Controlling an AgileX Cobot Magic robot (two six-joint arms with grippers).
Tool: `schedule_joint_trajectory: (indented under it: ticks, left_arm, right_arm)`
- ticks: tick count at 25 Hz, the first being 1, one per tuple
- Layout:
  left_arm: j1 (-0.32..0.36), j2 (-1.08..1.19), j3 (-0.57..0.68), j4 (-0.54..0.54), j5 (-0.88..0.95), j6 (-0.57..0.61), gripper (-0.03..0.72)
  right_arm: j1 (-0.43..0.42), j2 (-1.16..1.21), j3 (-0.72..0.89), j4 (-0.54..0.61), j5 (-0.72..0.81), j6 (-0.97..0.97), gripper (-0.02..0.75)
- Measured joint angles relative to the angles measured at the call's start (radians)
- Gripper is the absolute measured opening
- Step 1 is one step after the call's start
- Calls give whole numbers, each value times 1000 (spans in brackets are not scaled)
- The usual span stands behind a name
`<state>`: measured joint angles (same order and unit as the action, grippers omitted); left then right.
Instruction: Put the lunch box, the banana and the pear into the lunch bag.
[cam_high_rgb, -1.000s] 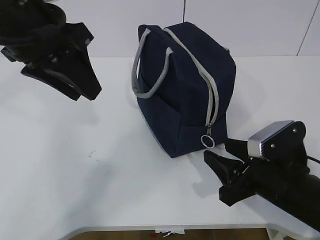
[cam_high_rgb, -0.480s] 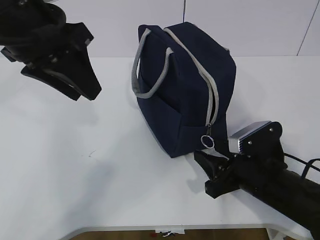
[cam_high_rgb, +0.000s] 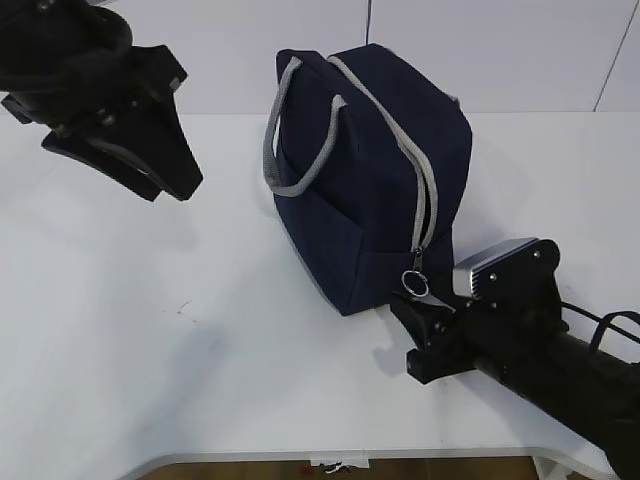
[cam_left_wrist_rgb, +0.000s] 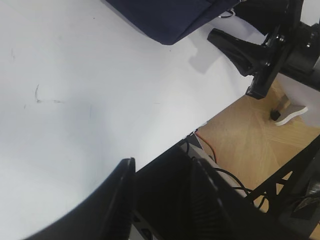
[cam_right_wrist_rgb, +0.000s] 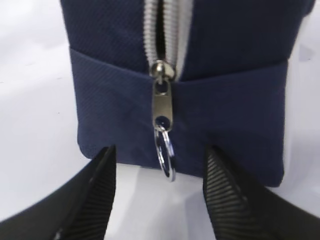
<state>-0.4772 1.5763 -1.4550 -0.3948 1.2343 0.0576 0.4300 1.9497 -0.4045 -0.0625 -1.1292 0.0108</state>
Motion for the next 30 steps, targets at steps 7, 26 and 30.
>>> schedule_joint_trajectory:
  ticks: [7, 26, 30]
  left_arm:
    - [0, 0, 0, 0, 0, 0, 286]
    - [0, 0, 0, 0, 0, 0, 267]
    - [0, 0, 0, 0, 0, 0, 267]
  right_arm:
    - [0, 0, 0, 9, -9, 0, 331]
    - [0, 1, 0, 10, -15, 0, 213]
    - [0, 1, 0, 10, -15, 0, 212]
